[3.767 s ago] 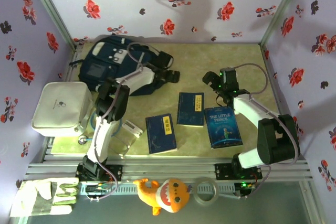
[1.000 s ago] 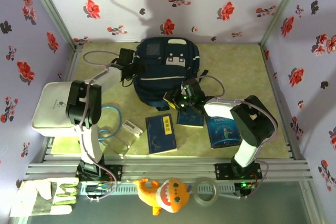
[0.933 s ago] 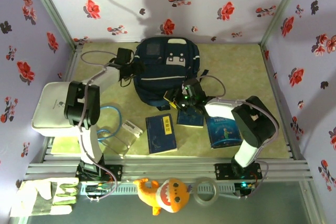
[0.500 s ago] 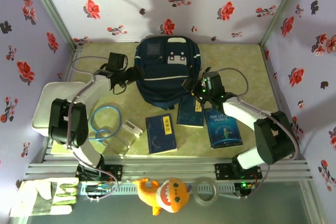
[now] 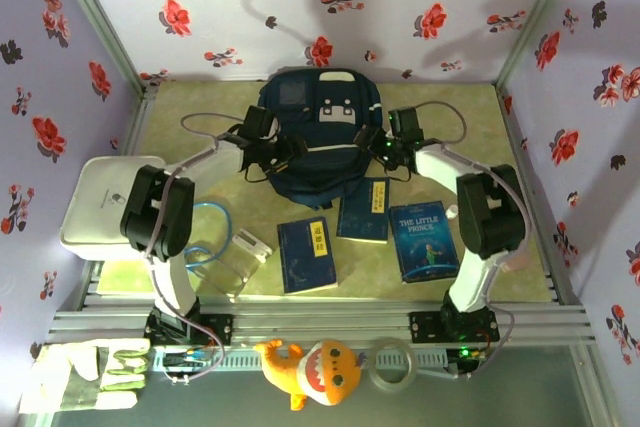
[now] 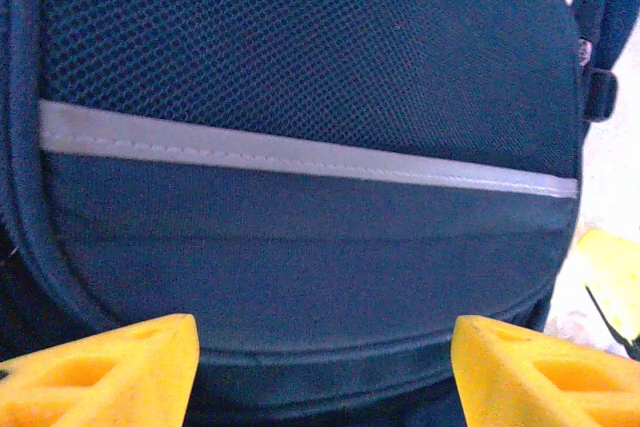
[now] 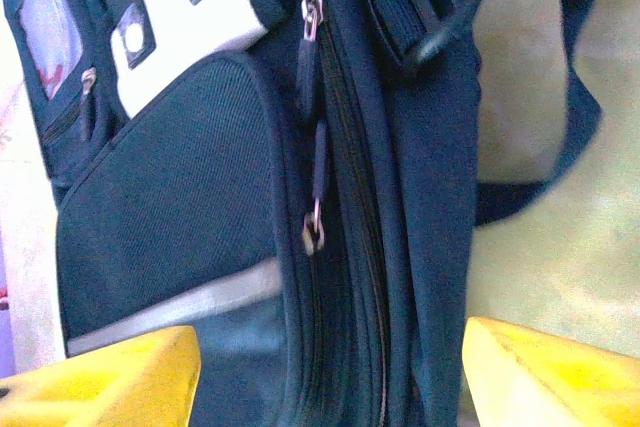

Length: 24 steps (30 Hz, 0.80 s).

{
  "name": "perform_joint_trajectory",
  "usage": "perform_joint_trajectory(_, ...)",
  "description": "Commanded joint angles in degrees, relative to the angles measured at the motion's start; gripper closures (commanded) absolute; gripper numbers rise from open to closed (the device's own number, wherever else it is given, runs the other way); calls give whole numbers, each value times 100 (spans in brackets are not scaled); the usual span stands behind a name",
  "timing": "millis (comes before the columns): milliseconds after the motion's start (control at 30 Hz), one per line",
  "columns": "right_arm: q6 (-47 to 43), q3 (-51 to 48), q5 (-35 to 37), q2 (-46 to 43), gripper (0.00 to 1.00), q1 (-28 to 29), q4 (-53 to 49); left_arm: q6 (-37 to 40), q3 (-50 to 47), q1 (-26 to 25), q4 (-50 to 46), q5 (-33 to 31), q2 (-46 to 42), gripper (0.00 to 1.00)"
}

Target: Pack books, pencil case, and school supplies into a backpack

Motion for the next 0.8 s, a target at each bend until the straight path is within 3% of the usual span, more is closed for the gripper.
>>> perform_joint_trajectory(0, -73, 375, -365, 463, 32, 23, -114, 149, 367, 51, -152, -27, 265, 33)
perform_joint_trajectory(300, 1202, 299, -1320, 775, 35, 928, 1478, 680, 432, 548, -679, -412, 281, 32)
perform_joint_trajectory(500, 1882, 126, -1100, 725, 35, 1404, 2422, 1334, 377, 1004, -1189, -820, -229, 29)
perform_joint_trajectory(767, 869, -536, -59, -477, 25, 894, 1240, 3014, 642, 756, -1857, -1095, -761, 17)
